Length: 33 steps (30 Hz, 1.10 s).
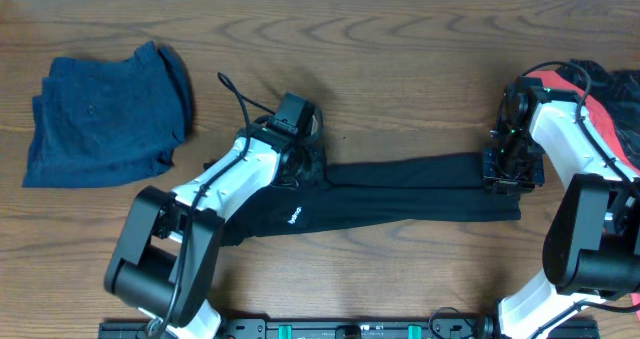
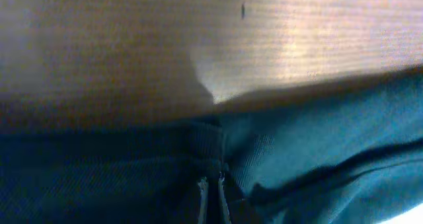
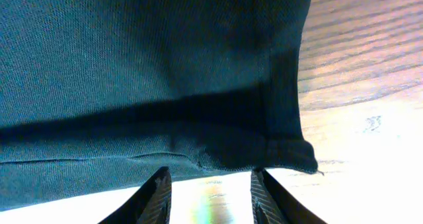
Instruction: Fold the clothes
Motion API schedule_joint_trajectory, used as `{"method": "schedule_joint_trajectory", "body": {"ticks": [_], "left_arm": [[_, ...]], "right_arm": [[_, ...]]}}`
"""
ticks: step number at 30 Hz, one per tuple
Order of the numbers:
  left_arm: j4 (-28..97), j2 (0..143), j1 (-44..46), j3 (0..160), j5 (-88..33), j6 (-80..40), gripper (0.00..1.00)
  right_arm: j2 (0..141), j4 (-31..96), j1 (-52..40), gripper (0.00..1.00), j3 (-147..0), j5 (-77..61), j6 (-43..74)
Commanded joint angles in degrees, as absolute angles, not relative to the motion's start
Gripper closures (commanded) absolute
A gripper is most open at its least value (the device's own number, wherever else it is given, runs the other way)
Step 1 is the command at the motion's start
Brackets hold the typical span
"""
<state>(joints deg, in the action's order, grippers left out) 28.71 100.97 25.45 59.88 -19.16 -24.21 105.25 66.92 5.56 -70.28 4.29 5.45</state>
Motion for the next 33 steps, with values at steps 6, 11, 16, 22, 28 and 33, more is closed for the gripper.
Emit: {"method": "schedule_joint_trajectory", "body": {"ticks": [6, 11, 16, 22, 28, 33], "left_arm": [[37.8, 87.4, 26.5, 61.0, -21.8, -24.3, 0.94], [40.4, 86.5, 29.8, 60.6, -21.8, -24.3, 0.94], [40.0, 88.2, 34.1, 59.9, -21.8, -24.3, 0.94], [38.6, 90.9, 38.1, 59.9, -21.3, -24.3, 0.94], [35.2, 92.8, 38.4, 59.9, -18.8, -24.3, 0.78], [32.0, 92.8, 38.2, 60.2, -10.7, -21.7, 0.43]], "right_arm": [[104.4, 66.6, 5.6, 0.62, -69.9, 4.1, 5.5], [104.4, 66.6, 5.6, 0.62, -69.9, 4.1, 5.5], [104.4, 66.8, 5.6, 0.61, -69.9, 4.1, 5.5], [104.4, 66.9, 5.6, 0.62, -69.9, 4.1, 5.5], [104.4, 67.0, 5.6, 0.61, -69.9, 4.1, 5.5], [104.4, 67.1, 5.6, 0.61, -69.9, 4.1, 5.5]]}}
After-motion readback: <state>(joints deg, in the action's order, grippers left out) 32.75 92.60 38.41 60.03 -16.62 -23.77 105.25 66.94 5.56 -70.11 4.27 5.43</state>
